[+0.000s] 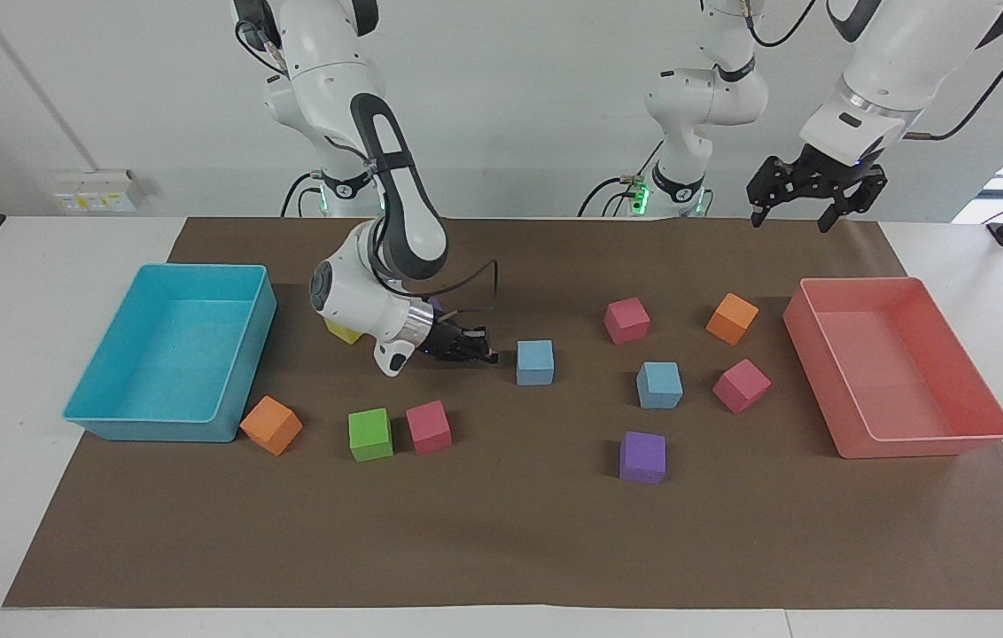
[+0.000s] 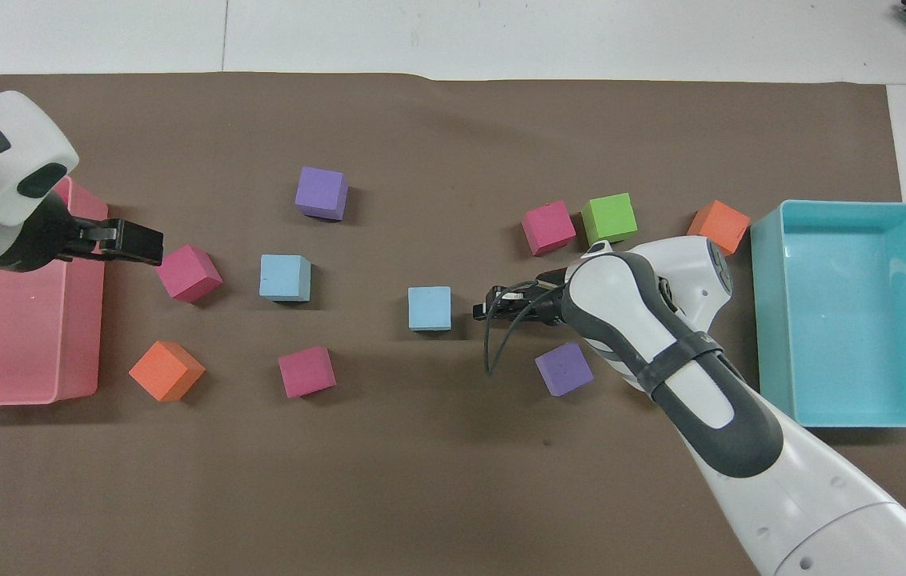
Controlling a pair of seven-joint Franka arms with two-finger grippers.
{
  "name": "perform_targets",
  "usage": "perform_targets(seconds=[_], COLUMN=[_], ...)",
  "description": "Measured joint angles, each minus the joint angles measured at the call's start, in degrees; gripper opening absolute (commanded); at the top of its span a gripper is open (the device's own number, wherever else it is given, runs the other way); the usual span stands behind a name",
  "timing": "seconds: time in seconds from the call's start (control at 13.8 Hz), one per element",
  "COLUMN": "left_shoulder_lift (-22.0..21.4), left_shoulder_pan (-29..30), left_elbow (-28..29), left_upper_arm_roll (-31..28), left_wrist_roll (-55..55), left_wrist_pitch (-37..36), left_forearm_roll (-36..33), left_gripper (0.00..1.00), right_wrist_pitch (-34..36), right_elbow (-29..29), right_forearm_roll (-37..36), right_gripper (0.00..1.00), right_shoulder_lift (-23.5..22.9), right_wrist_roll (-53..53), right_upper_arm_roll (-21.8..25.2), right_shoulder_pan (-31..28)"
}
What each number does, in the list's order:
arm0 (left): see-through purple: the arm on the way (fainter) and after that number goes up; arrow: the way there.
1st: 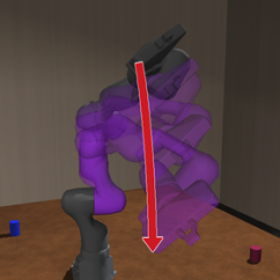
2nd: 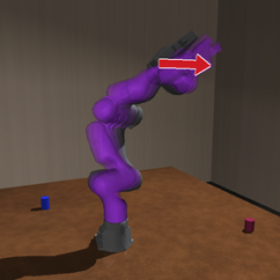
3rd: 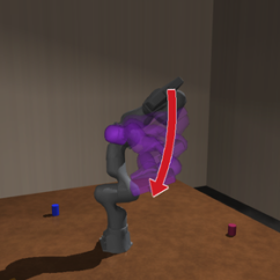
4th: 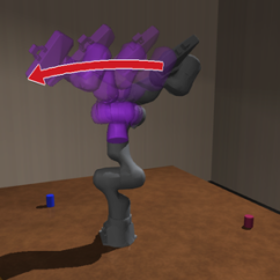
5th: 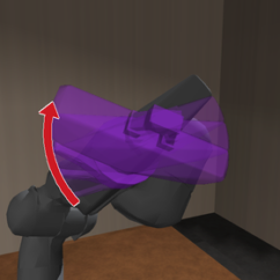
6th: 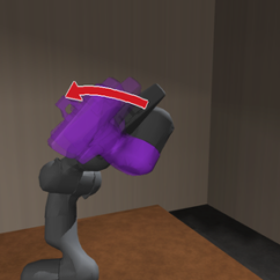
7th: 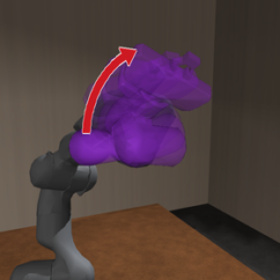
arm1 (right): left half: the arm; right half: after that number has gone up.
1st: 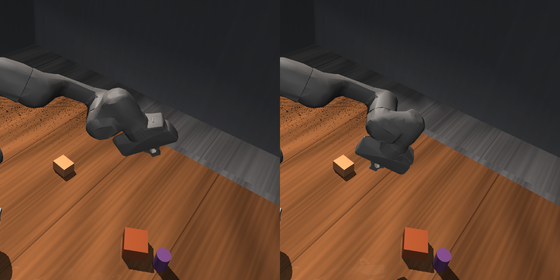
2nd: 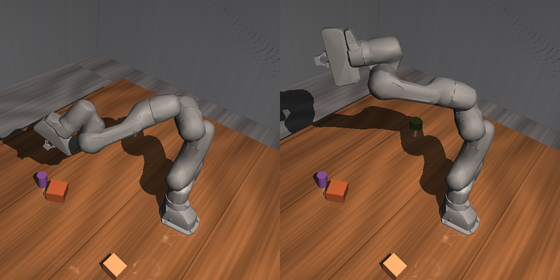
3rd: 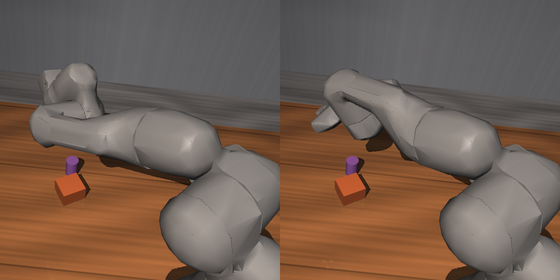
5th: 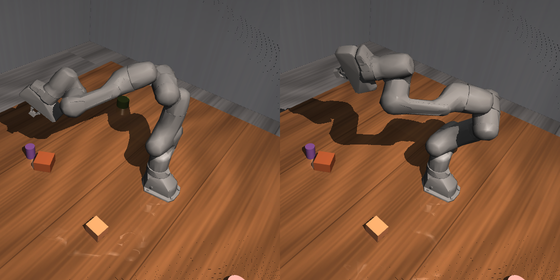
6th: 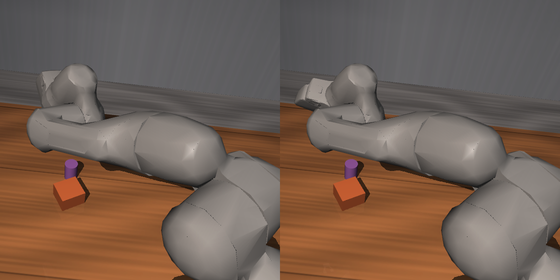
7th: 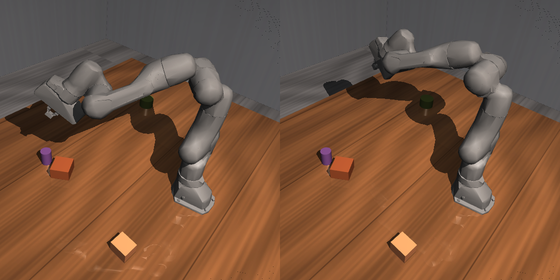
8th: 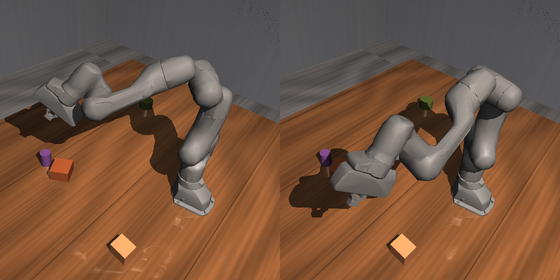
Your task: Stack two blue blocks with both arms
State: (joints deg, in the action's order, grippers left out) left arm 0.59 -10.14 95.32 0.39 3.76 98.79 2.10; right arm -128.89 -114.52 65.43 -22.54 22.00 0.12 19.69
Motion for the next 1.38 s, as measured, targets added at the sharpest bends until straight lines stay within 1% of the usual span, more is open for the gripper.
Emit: perform_targets(seconds=[0.22, 0.36, 0.51, 0.72, 1.01, 1.16, 1.38], left_shoulder_lift=[0.99, 1.96, 3.83, 8.52, 13.58, 14.55, 14.79], left_shoulder_pan=[-1.05, -2.76, -5.10, -8.11, -8.77, -8.76, -8.64], left_elbow=[6.31, 10.78, 13.97, 15.26, 15.43, 16.02, 17.49], left_upper_arm_roll=[0.04, 0.06, 0.12, 0.20, -0.06, -0.33, -0.54], left_wrist_roll=[1.37, 3.12, 4.38, 6.87, 7.34, 7.35, 7.35], left_wrist_pitch=[8.25, 13.67, 18.79, 25.43, 31.51, 33.31, 34.50], left_forearm_roll=[0.03, 0.04, 0.05, 0.05, 0.05, 0.05, 0.05], left_gripper=[1.00, 1.00, 1.00, 1.00, 1.00, 1.00, 1.00], right_wrist_pitch=[0.02, 0.02, 0.02, 0.02, 0.02, 0.02, 0.02], right_elbow=[-0.10, -0.11, -0.13, -0.13, -0.17, -0.18, -0.18], right_forearm_roll=[0.92, 0.92, 0.92, 0.93, 0.93, 0.93, 0.93], right_gripper=[0.00, 0.00, 0.00, 0.00, 0.00, 0.00, 0.00], right_shoulder_lift=[-0.03, -0.03, -0.03, -0.03, -0.03, -0.03, -0.03], right_wrist_roll=[0.31, 0.31, 0.31, 0.31, 0.31, 0.31, 0.31], right_upper_arm_roll=[0.02, 0.02, 0.03, 0.03, 0.10, 0.10, 0.11], right_shoulder_pan=[-0.09, -0.09, -0.09, -0.09, -0.13, -0.13, -0.14])
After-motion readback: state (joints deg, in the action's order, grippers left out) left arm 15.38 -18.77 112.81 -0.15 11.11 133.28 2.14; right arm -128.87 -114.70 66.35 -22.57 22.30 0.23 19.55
